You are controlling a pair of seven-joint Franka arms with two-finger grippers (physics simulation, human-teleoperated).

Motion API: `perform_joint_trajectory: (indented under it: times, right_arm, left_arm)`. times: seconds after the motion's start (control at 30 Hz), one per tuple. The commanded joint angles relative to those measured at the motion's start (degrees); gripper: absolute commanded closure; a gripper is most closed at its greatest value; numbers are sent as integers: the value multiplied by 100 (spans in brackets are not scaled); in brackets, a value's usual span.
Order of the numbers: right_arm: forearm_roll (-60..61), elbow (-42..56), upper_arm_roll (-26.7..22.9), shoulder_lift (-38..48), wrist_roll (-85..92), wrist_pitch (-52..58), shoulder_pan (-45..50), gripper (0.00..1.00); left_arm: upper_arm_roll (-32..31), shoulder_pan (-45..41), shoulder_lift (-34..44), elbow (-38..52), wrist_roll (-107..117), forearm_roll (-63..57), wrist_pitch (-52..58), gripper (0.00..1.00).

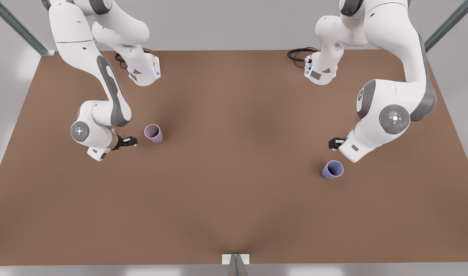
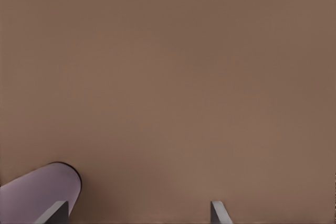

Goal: Stack the cups, with the pink cup at the bottom and the purple cup at the top

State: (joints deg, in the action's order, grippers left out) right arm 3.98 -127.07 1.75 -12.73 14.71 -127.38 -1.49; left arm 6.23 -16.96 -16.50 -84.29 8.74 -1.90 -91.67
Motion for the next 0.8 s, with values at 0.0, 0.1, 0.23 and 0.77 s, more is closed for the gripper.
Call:
perform_joint_trajectory:
  times: [0.0,0.1,0.23,0.77]
  right_arm:
    - [6,200,-8,7,339,1075,-1,0]
    - [6,411,115,113,339,1936,8,0]
    - [6,605,484,131,330,2473,8,0]
    - [-82,-353,756,104,234,601,-36,0]
  left_arm:
    - [1,0,-3,0,-13,-4,0,0]
    - [1,0,-3,0,-13,-13,0,0]
    - [1,0,-3,9,-4,-13,0,0]
    - [1,0,-11,9,-13,-13,0,0]
